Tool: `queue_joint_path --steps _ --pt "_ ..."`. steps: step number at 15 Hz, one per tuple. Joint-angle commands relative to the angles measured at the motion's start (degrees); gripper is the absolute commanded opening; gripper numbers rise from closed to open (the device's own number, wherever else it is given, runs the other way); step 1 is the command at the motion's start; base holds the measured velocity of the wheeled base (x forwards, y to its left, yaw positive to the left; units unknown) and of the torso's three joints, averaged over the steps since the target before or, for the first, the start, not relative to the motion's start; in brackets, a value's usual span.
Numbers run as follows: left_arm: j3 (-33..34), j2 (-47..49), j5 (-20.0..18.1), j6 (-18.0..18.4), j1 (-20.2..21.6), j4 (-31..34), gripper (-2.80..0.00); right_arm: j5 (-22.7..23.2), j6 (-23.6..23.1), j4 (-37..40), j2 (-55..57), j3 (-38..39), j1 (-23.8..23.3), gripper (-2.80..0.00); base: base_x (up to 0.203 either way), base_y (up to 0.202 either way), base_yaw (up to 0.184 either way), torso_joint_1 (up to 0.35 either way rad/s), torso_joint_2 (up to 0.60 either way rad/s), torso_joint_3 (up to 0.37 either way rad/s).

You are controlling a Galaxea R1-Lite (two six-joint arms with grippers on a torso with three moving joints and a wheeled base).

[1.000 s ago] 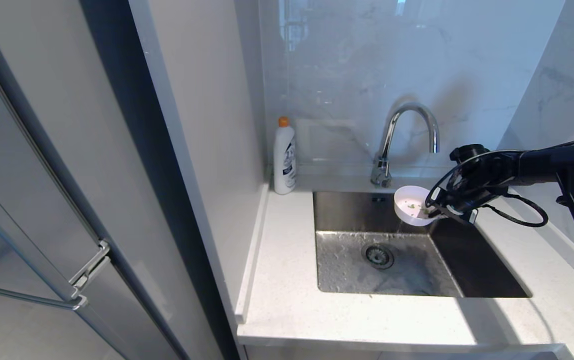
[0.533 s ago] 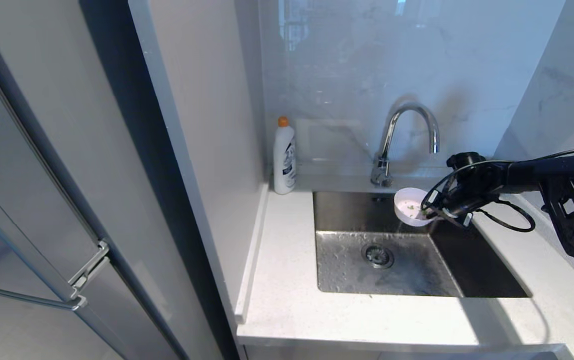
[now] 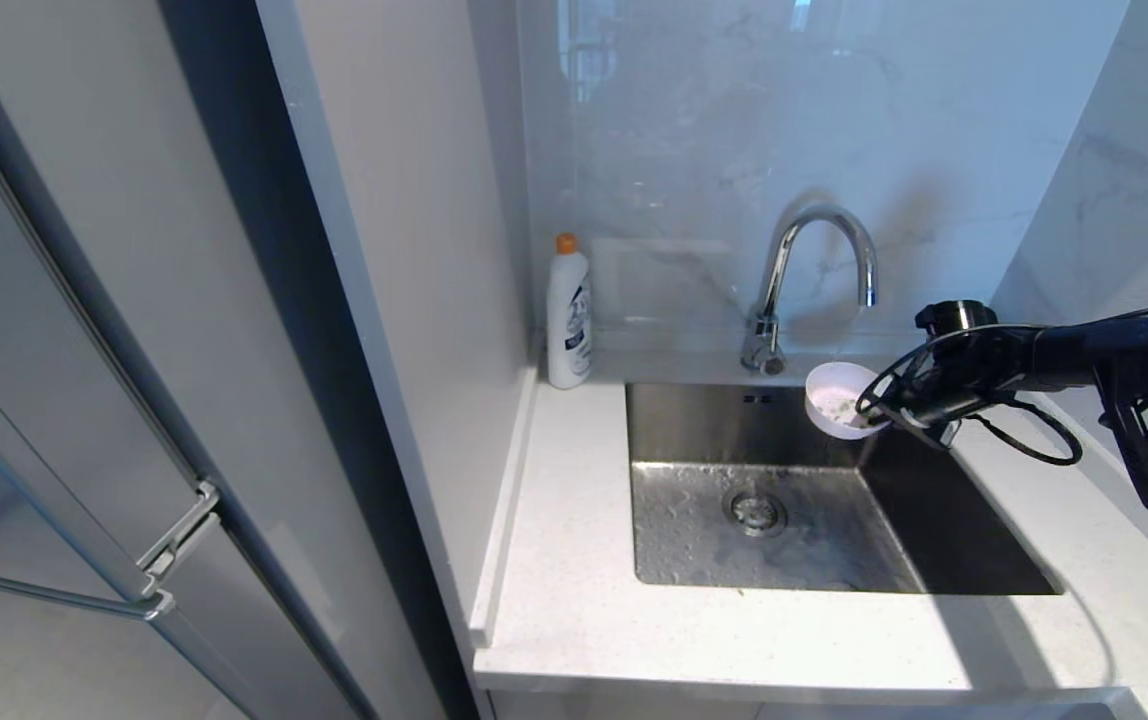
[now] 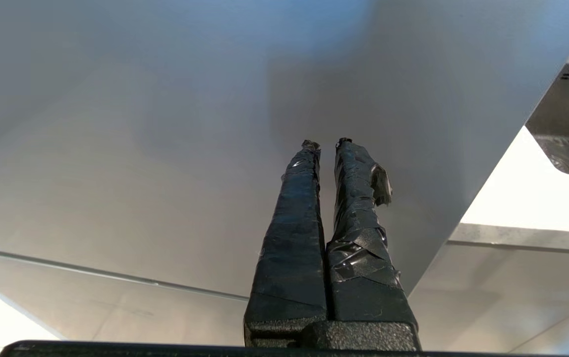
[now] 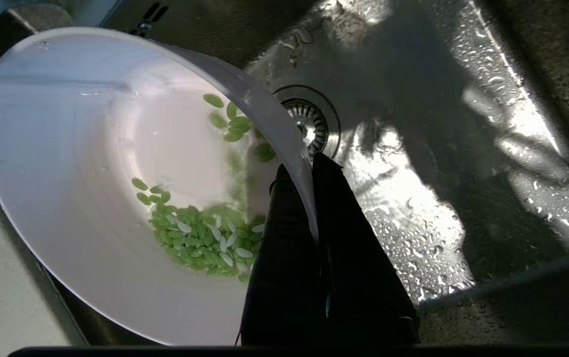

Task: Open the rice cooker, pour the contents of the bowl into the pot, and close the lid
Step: Fill a bowl with water from the tap

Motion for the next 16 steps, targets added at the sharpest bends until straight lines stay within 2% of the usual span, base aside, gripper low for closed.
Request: queue_joint_path --steps 1,7,16 --pt "0.1 0.1 0.2 -0.2 0.0 0.0 -2.80 0.1 0.2 0.0 -0.1 0.0 0.0 -2.80 0.000 0.000 0.000 0.000 0.00 0.000" --pt "0.1 0.0 0.2 -0.2 0.0 0.0 -2.80 0.0 0.5 1.0 -0.5 0.0 0.9 -2.80 0.000 0.000 0.000 0.000 0.00 -0.129" --pt "0.1 0.0 0.2 -0.2 0.0 0.0 -2.80 0.0 2.2 -1.3 -0.2 0.0 2.0 -2.80 0.000 0.000 0.000 0.000 0.00 -0.008"
